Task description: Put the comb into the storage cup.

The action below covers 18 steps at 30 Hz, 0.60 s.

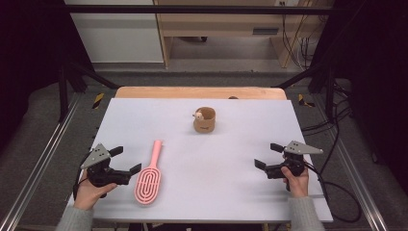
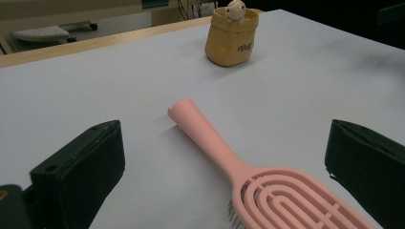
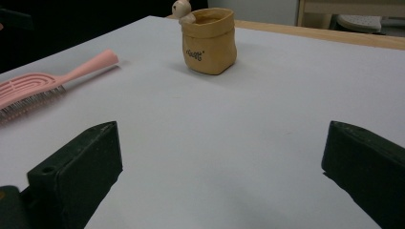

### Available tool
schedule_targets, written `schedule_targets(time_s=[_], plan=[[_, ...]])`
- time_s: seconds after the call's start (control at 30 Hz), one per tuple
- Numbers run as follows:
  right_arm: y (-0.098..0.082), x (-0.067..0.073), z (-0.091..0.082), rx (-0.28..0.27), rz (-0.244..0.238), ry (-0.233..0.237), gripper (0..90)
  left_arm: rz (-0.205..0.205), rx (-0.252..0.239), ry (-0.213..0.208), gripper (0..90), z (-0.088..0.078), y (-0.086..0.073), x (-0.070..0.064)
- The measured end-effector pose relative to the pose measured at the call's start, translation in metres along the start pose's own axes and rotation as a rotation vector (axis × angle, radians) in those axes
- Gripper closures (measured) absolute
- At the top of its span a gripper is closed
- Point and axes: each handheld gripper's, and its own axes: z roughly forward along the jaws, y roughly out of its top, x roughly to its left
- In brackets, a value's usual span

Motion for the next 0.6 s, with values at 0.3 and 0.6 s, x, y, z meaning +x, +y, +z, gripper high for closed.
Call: schedule_targets(time_s=[0.3, 0.6], plan=[[0.0001, 0.0002, 0.0003, 0.003, 0.0, -0.003, 0.4, -0.004, 0.048, 0.035, 3.5, -0.0016, 0.0, 0.0019], [0.0, 0.0004, 0.0004, 0.006, 0.001, -0.003, 0.4, -0.03, 0.094, 0.051, 15.4, 0.0002, 0.0002, 0.0011]])
